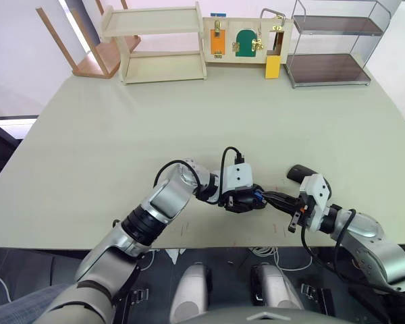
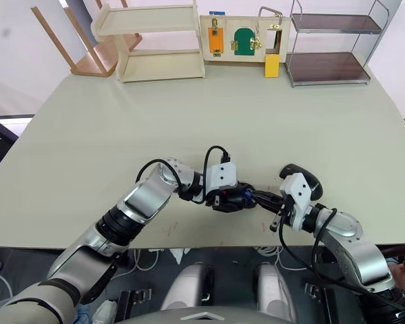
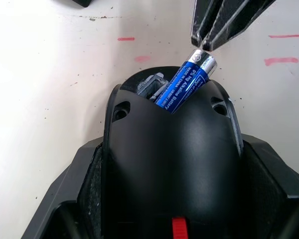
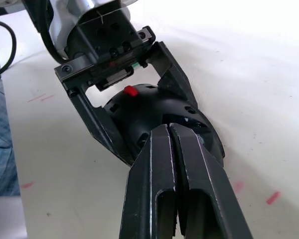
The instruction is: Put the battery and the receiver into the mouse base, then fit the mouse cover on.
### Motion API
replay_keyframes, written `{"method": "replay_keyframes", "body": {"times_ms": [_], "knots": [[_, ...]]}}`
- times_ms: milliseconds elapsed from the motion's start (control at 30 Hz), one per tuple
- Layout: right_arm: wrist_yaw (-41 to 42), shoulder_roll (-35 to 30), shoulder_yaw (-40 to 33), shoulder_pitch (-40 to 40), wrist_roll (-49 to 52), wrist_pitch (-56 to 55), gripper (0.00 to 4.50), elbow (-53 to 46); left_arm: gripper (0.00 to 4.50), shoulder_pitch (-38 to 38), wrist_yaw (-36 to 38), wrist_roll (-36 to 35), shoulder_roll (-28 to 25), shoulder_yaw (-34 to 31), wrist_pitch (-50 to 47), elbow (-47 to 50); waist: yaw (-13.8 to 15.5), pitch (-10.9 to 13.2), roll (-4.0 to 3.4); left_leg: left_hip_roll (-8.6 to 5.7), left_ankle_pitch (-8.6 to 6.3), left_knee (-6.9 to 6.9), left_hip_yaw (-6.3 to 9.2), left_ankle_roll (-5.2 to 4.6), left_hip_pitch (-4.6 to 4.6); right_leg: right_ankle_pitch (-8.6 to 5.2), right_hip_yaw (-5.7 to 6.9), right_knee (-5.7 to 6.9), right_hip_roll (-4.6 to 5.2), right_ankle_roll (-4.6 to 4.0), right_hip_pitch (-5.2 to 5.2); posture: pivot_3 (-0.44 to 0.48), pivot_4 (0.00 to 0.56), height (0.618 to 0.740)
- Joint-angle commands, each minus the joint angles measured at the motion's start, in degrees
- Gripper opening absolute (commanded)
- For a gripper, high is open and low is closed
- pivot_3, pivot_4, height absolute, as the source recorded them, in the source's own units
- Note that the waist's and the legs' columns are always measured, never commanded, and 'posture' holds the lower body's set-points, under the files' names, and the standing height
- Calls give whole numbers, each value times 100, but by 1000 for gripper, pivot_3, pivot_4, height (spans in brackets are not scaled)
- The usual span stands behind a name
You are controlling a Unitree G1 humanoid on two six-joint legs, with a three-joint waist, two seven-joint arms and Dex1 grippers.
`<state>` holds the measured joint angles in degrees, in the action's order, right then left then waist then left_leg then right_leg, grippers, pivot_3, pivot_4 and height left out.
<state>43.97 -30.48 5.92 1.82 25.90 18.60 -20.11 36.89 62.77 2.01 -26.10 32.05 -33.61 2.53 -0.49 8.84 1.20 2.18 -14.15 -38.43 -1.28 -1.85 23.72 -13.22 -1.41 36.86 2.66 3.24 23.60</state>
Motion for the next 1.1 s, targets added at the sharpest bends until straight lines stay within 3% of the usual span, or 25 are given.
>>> {"method": "replay_keyframes", "body": {"times_ms": [33, 667, 900, 1100], "knots": [[151, 69, 10, 0, -109, -294, 57, 110, 2923, -35, -35, 157, -56, 142, -67, -245, 1, 0, 0, 0, 0, 0, -1, 0, 0, 0, 0, 0, 0, 0, 0, 0, 150, 740], [383, 593, 328, -156, -624, -936, 57, 1210, 2923, -59, -39, 144, -79, 116, -136, -207, -12, -13, -2, 0, 1, -2, -3, 1, -17, 1, -2, 10, -1, -2, -12, 0, 150, 740], [600, 493, 524, -205, -896, -1028, 57, 1734, 2923, -41, -59, 147, -60, 115, -134, -236, -13, -29, -4, 0, 1, -2, -3, 1, -20, 1, -4, 12, -2, -3, -13, 0, 150, 740], [628, 425, 645, -299, -968, -711, 57, 1896, 2923, -20, -84, 144, -32, 99, -146, -267, -20, -31, -3, 1, -1, 9, -4, 1, -80, -2, -11, 9, -2, -4, -62, 0, 150, 740]]}}
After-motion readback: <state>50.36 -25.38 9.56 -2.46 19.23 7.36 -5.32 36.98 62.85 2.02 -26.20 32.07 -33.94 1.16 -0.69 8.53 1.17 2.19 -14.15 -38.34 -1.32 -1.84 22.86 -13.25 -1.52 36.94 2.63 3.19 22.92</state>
